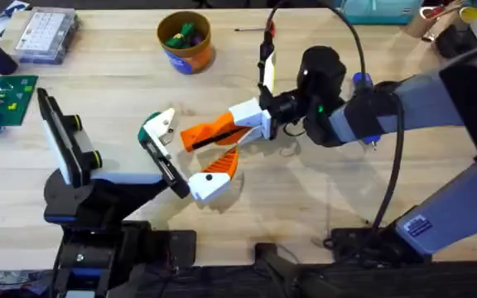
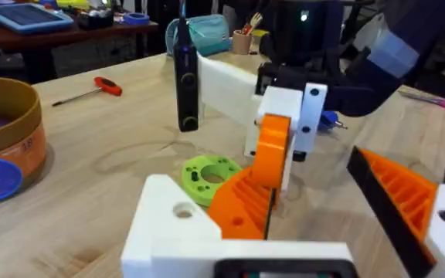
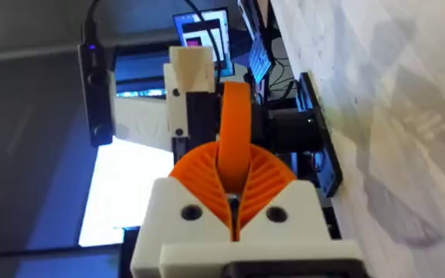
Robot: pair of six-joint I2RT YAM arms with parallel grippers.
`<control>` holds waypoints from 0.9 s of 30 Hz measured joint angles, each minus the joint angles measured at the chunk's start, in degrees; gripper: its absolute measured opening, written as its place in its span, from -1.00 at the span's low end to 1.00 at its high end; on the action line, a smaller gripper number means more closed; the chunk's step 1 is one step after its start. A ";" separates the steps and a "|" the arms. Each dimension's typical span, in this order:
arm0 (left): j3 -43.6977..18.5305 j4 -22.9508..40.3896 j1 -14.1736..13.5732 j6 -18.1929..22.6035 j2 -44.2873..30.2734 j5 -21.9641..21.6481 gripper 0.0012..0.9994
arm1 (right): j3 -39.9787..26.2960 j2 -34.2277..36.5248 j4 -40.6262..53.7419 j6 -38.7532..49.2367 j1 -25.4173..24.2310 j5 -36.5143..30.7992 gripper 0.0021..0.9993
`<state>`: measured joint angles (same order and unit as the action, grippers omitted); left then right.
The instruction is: Pick up the gripper from the table and insert it into the empty holder that is missing its gripper. Then pick up a screw, insert it into the mounting hole, and use the screwdriver to tighten it. Finally, clean up the table by picking up the vegetable and placing it into the bucket.
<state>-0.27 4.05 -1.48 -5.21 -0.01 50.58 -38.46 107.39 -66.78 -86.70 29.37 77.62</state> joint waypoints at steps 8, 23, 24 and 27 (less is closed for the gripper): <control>0.00 0.02 0.00 0.00 0.00 0.19 0.98 | 0.03 0.04 -13.81 -1.00 -0.05 2.21 -0.97; 0.00 0.02 0.00 0.00 0.01 0.22 0.98 | 0.03 0.04 -16.82 -9.69 0.24 1.80 -0.97; 0.00 0.02 0.00 0.00 0.01 0.22 0.98 | 0.03 0.04 -16.68 -9.76 0.25 1.39 -0.97; 0.00 0.02 0.00 0.00 0.00 0.22 0.98 | 0.03 0.04 -16.40 -9.75 0.26 0.23 -0.98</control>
<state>-0.27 4.08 -1.48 -5.21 -0.01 50.81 -38.44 107.44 -83.17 -96.45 29.63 77.85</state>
